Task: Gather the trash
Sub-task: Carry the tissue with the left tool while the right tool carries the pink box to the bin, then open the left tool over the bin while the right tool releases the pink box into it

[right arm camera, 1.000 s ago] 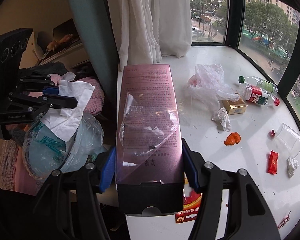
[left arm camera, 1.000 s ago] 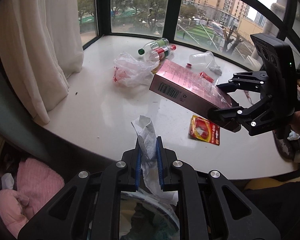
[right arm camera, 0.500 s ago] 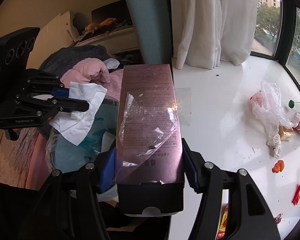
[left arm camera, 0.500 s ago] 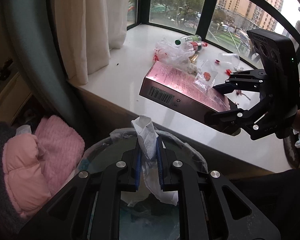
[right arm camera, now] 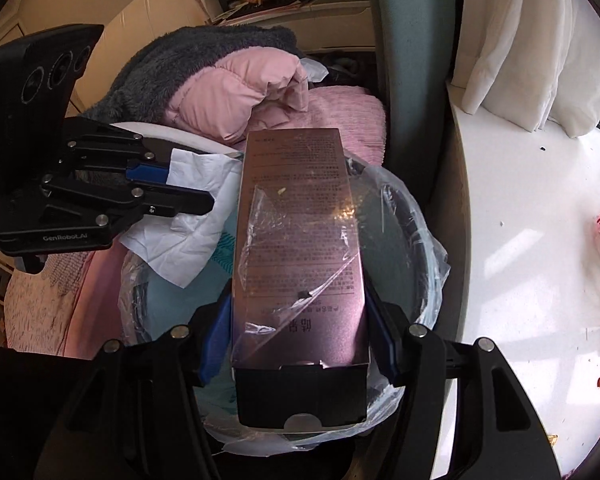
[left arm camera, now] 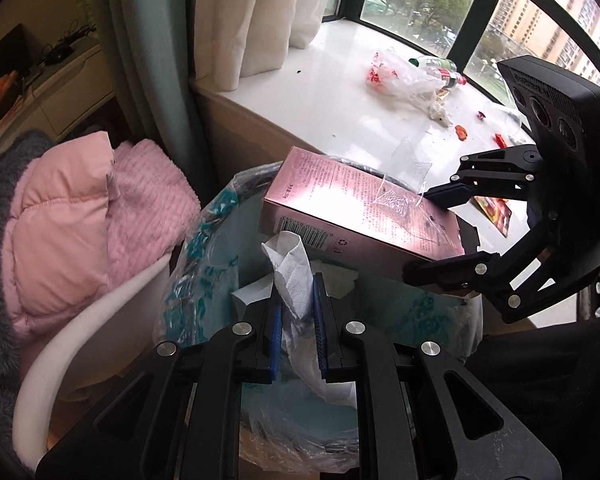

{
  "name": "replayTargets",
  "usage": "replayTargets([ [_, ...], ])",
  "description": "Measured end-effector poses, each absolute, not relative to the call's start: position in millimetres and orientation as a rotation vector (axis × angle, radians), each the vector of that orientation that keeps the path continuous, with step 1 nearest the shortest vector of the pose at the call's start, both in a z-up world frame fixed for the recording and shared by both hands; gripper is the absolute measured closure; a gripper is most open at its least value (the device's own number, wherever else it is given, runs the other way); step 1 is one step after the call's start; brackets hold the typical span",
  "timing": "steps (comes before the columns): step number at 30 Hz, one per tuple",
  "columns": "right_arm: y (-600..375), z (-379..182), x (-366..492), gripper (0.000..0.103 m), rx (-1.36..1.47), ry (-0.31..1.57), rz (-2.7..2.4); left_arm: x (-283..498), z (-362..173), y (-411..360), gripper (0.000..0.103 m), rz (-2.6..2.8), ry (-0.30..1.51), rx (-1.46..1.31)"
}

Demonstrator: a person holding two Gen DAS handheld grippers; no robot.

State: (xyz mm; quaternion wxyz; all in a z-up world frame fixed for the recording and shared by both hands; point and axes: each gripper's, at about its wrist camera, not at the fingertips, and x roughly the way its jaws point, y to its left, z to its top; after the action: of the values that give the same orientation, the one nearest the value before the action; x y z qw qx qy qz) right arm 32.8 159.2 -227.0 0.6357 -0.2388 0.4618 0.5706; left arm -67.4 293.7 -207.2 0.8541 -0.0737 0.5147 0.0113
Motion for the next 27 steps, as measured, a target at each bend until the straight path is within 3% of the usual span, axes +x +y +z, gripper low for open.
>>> replayTargets([
  [23,183,-260,26,0.046,-0.734,1.087,1.297,-85,-244,303,0.090,0.079,1.144,-0.236],
  [24,183,-260,25,0.044,-0.736,1.082,1.299,-85,-244,302,0.084,0.079,1.145,-0.237],
  [25,182,-258,25,0.031,-0.735,1.068,1.300,-85,-244,302,0.078,0.077,1.144,-0.236],
  [27,181,-253,24,0.011,-0.720,1.034,1.308,-87,-242,301,0.049,0.079,1.135,-0.234],
])
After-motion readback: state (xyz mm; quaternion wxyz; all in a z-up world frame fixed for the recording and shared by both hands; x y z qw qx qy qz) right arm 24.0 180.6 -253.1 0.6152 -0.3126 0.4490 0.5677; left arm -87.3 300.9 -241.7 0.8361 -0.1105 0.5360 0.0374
